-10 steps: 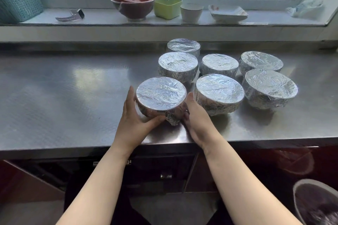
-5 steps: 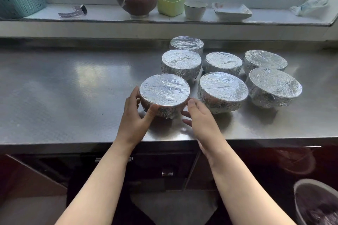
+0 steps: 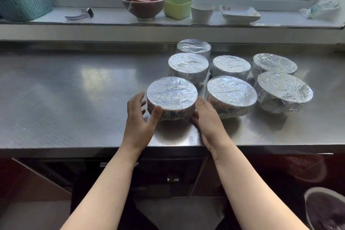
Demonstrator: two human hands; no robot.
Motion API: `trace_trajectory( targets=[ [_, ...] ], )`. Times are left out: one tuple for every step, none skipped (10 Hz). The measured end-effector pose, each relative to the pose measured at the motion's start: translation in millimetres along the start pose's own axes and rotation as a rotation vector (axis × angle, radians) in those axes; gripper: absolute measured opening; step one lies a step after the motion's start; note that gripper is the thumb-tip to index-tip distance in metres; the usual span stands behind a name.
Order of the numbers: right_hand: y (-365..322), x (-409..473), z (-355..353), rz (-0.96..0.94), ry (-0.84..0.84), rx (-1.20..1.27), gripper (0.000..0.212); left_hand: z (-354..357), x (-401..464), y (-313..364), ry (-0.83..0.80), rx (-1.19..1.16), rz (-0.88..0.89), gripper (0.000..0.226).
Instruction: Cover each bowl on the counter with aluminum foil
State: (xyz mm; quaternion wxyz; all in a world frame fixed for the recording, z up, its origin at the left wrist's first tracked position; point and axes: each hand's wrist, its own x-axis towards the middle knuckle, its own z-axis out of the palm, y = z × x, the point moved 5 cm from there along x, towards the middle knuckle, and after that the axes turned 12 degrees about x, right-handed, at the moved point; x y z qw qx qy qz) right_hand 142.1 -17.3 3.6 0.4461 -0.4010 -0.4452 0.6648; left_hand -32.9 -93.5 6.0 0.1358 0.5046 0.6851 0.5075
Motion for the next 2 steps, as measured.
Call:
trace_trajectory(
  targets=[
    [2.0,-2.3,-3.0,0.011,-0.01,-0.032,0.086,2.5,0.0,-3.2,-0.01,0.026,0.041,0.096],
    [3.8,-5.3,-9.6,-0.013,0.019,-0.054,0.073,4.5,0.9,-3.0,-0.023,0.051,0.073,0.093]
  ],
)
